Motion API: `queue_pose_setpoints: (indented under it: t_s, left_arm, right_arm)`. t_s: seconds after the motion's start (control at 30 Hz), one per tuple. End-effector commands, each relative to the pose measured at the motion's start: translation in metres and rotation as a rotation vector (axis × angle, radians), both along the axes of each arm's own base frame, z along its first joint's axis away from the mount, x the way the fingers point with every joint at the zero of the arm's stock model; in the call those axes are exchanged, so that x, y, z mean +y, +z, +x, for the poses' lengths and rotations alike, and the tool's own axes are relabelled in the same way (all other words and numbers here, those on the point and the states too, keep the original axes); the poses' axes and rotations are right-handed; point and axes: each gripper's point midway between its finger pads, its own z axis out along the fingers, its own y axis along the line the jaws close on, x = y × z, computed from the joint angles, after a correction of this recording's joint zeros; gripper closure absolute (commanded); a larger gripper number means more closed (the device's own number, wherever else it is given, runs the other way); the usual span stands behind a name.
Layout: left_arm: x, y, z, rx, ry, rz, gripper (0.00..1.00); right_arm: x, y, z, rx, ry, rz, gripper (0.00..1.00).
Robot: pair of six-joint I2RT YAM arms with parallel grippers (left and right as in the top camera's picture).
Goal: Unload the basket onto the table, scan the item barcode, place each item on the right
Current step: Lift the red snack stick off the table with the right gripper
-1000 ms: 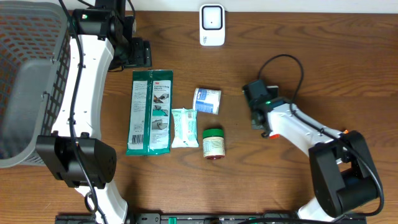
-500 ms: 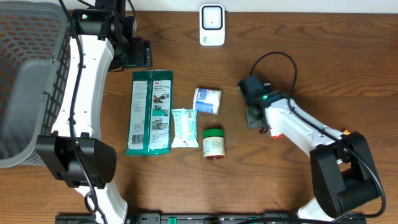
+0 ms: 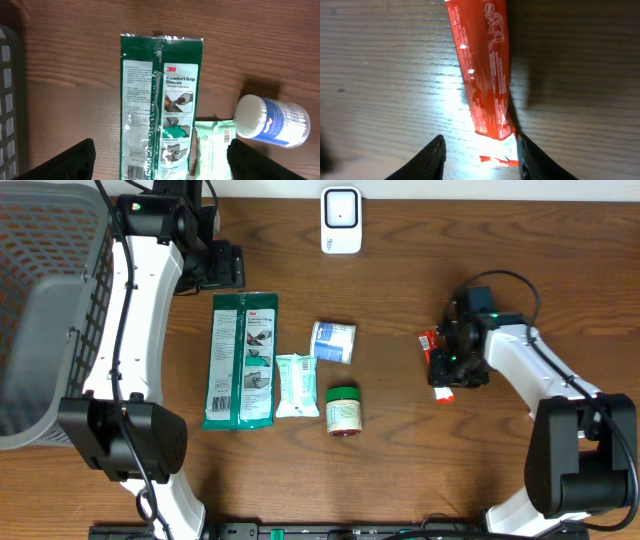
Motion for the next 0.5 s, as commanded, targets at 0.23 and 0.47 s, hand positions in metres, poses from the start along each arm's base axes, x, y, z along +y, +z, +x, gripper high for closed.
queue_pose_setpoints:
  t_s: [0.23,0.47]
  left_arm:
    - [0.001,0.003,-0.003,-0.001,0.011,-0.002,0.16]
    - [0.001,0.003,-0.003,0.000,0.011,-0.002,0.16]
  right_arm:
    - [-0.005,-0.025,-0.012,-0.044,-0.002,0.119,0.64]
    - [-0.003,-0.051,-0.020,-0.082,-0.059,0.136,0.92]
